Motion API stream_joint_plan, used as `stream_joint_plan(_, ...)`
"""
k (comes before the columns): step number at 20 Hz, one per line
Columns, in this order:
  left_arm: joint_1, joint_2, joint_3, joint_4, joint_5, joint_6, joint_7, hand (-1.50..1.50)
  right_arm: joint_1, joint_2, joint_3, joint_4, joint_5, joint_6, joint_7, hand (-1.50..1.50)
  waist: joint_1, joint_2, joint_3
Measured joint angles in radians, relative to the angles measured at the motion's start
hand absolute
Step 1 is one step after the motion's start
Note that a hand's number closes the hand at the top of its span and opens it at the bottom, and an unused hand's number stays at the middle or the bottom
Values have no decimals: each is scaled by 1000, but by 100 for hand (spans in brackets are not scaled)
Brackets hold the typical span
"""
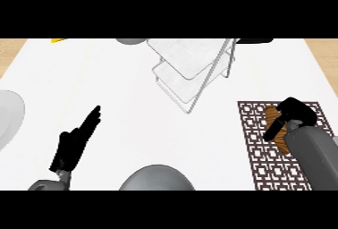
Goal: Pick the croissant from the placemat and place it in the tiered shelf
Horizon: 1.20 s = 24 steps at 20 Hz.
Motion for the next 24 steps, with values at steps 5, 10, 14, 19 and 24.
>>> stream_joint_plan(5,26,-14,7,-41,-24,-5,14,0,-15,23,-23,47,59,-43,-52,150,0,-4,-6)
stream_joint_plan(10,5,-30,28,-17,-33,-15,22,0,13,26,-24,-8,121,-66,-39,150,-2,-4,-4)
stream_joint_plan(14,9,-37,34,-2,-42,-21,5,0,12,20,-1,-81,142,-42,-75,150,-2,0,1)
stream_joint_plan(19,4,-42,26,-1,-49,-21,0,0,-28,-38,98,-168,85,48,-449,150,13,2,5)
stream_joint_plan(24,14,-34,43,-4,-38,-24,3,0,-37,-174,69,-273,-18,99,-799,150,-5,-1,4)
